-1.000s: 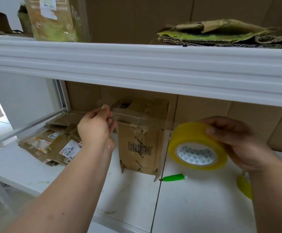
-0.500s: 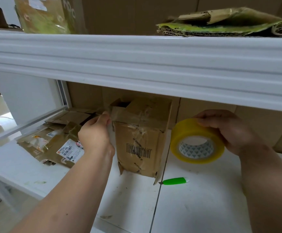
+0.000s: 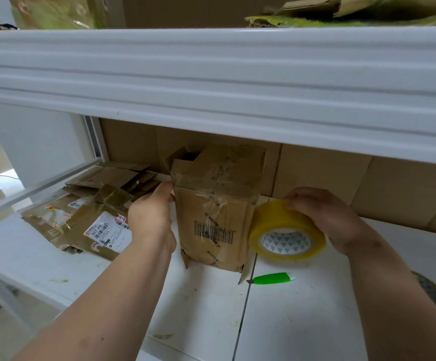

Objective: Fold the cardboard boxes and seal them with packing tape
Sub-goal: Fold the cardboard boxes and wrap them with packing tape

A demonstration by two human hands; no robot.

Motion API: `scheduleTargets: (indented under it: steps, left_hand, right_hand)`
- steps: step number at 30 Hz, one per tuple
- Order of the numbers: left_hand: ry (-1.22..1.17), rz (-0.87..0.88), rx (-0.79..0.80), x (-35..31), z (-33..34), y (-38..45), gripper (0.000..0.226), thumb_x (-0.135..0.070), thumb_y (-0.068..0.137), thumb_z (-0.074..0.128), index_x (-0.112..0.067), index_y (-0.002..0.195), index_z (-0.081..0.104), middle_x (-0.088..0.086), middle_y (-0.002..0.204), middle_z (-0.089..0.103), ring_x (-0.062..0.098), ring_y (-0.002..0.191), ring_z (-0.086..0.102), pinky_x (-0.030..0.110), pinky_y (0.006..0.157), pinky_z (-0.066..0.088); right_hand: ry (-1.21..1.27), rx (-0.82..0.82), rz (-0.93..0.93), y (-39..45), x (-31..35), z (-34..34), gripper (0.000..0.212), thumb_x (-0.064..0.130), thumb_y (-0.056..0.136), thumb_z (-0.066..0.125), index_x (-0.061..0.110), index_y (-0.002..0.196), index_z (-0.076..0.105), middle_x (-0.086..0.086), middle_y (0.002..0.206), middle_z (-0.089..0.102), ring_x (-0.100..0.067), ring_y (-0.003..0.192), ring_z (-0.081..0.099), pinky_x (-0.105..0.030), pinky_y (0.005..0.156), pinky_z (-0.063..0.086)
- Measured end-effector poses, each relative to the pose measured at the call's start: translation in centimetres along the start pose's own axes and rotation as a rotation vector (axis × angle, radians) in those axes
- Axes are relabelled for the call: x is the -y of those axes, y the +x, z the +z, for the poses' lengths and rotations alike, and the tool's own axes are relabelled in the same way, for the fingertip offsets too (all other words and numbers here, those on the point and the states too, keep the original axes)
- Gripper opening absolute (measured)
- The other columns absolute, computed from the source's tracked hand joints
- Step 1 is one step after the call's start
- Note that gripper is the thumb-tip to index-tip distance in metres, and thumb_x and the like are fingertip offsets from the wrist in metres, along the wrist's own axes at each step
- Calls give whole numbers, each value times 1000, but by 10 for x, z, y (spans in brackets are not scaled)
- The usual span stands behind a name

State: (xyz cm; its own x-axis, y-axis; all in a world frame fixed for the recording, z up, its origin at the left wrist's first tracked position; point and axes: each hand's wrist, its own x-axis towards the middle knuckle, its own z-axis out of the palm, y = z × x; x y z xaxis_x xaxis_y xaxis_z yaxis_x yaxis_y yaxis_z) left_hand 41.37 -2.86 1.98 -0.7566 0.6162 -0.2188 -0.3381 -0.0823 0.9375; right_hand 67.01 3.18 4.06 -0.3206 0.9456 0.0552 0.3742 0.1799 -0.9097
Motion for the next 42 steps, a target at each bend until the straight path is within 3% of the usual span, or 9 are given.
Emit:
scheduleTargets:
  steps: [5, 9, 15, 19, 25, 31, 36, 39, 42]
  left_hand:
    - [-33, -51, 110, 1, -4, 3, 42, -31, 65, 74, -20, 100, 54, 7, 91, 52, 19, 64, 44, 31, 67, 45]
    - [64, 87, 232, -1, -4, 10, 22, -10, 91, 59, -20, 106, 72, 7, 110, 72, 33, 114, 63, 48, 106, 47]
    - [177, 215, 372, 5, -10, 10, 18, -32, 98, 54, -24, 93, 70, -3, 92, 71, 21, 98, 64, 39, 98, 49]
    - [325, 269, 380, 8, -12, 6, 56, -71, 78, 58, -19, 98, 63, -6, 108, 67, 16, 104, 60, 37, 97, 43]
    - [450, 416, 359, 0, -13, 2, 28, -44, 85, 73, -19, 95, 76, -5, 95, 76, 16, 96, 69, 34, 88, 54]
    - [459, 449, 373, -1, -12, 9, 21, -40, 84, 75, -19, 88, 79, -1, 89, 76, 16, 89, 69, 27, 80, 49]
    - [485, 560, 351, 9, -13, 14, 26, -42, 86, 72, -20, 73, 72, 12, 68, 64, 25, 63, 56, 33, 64, 41]
    - [537, 621, 321, 13, -12, 14, 22, -43, 88, 70, -26, 101, 76, -1, 81, 72, 10, 78, 65, 35, 76, 51]
    - [572, 672, 286, 16, -11, 10, 42, -58, 83, 60, -28, 112, 69, 1, 78, 67, 5, 74, 59, 24, 62, 45]
  right_hand:
    - [-44, -20, 6, 2, 1, 1, 13, 31, 87, 67, 28, 76, 74, 0, 76, 71, -23, 77, 69, -32, 69, 50]
    - [-70, -15, 3, 3, 1, 3, 14, 34, 86, 68, 28, 75, 74, 2, 72, 70, -20, 72, 68, -31, 67, 49]
    - [-199, -6, -1, 5, 6, 8, 16, 38, 90, 64, 27, 83, 73, -2, 84, 72, -15, 78, 68, -28, 68, 50]
    - [-401, -9, -26, 7, 14, 20, 18, 39, 96, 53, 39, 84, 67, 8, 88, 66, -10, 83, 62, -28, 67, 47]
    - [-516, -62, -86, -1, 13, 30, 24, 64, 82, 40, 53, 79, 61, 22, 70, 63, 0, 77, 56, -32, 78, 38]
    - [-622, -28, -29, -7, 19, 27, 61, 102, 48, 31, 56, 75, 59, 25, 86, 59, -8, 96, 57, -47, 102, 40]
    - [-750, -197, -70, -7, 21, 37, 67, 99, 56, 30, 42, 70, 61, 22, 73, 60, 2, 72, 49, -39, 88, 36]
    - [-791, -205, -92, -8, 23, 39, 59, 92, 57, 36, 41, 72, 62, 22, 73, 60, 5, 72, 46, -36, 85, 28]
    - [-668, -86, 21, -9, 24, 33, 60, 95, 49, 40, 46, 76, 63, 23, 81, 61, -2, 82, 54, -37, 88, 39]
